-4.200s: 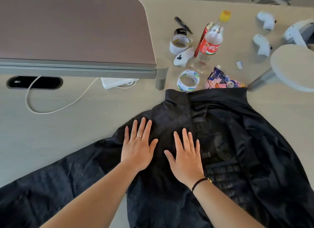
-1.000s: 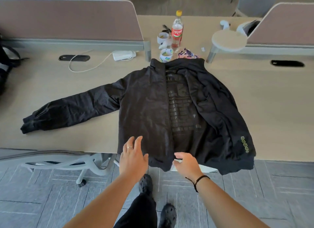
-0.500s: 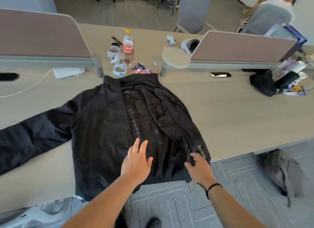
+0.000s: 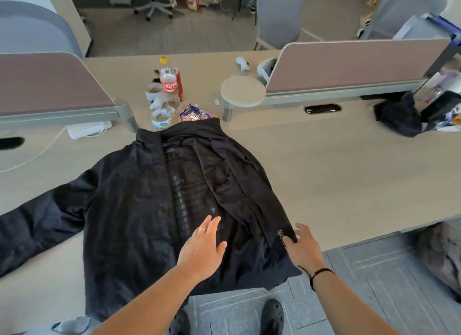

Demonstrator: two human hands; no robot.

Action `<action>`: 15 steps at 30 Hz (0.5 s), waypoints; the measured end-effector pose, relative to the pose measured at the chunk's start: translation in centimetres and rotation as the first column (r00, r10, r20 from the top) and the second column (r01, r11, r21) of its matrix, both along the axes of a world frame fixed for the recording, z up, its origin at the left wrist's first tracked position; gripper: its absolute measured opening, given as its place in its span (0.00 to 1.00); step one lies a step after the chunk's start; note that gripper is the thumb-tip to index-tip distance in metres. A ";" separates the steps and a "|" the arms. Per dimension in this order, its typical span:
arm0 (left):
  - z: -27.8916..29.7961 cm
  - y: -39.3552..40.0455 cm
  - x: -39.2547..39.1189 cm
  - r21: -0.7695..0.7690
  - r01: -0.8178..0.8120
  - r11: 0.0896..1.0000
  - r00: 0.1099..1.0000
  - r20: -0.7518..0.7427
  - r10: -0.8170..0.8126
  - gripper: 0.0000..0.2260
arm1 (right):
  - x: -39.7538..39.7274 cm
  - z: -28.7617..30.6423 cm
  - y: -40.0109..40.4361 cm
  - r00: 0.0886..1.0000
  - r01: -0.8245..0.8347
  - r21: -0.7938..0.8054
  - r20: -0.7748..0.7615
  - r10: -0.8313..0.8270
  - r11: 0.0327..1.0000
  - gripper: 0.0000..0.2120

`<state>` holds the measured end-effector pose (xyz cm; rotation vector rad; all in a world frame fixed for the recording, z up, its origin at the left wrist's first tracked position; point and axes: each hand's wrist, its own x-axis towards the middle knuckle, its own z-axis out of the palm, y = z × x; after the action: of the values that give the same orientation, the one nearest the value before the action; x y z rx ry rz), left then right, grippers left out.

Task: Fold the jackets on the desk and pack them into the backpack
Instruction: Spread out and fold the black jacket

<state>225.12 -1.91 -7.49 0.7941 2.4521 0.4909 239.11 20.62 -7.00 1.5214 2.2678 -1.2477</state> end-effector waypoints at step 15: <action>-0.2 15.5 8.7 0.026 -0.459 0.888 0.865 0.239 0.441 0.42 | -2.4 -1.0 5.1 0.940 0.007 -0.784 -0.206 -0.271 0.621 0.12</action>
<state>233.81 13.61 -7.70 0.1641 2.4033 0.8105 236.69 25.67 -8.00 1.2029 1.3423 -2.2479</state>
